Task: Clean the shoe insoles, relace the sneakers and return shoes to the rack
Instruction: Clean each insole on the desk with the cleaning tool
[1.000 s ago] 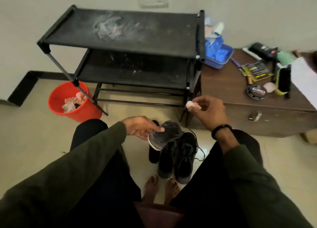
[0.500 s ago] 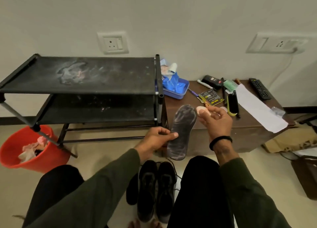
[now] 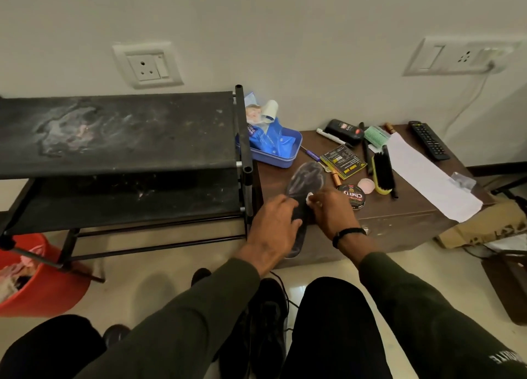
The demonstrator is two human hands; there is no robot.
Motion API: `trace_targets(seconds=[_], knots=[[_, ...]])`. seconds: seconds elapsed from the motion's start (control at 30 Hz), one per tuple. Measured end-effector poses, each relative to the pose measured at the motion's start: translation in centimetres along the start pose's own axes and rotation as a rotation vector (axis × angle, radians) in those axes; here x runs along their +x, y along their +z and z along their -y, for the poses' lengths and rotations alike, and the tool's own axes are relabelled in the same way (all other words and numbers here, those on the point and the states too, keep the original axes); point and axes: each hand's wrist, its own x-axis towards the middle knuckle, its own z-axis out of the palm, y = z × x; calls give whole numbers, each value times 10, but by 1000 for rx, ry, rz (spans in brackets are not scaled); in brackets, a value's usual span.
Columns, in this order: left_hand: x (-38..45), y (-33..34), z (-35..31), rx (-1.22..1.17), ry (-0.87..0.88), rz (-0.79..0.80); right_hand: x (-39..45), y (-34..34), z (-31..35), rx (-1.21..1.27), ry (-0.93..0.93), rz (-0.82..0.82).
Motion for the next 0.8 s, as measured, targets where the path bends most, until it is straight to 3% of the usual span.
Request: trace_targets(seconds=[0.17,0.5,0.7,0.8], knots=[[25,11,-2,147,-12,207,11,5,-1,-184,-112,9],[40,2,-10,197,-69,342,88,-18,8,-355,66,96],[47,-8,-30,318,-6,398,88,-23,4,-270,181,132],[54,-13,-33,322,2,405,46,-12,5,-218,69,114]])
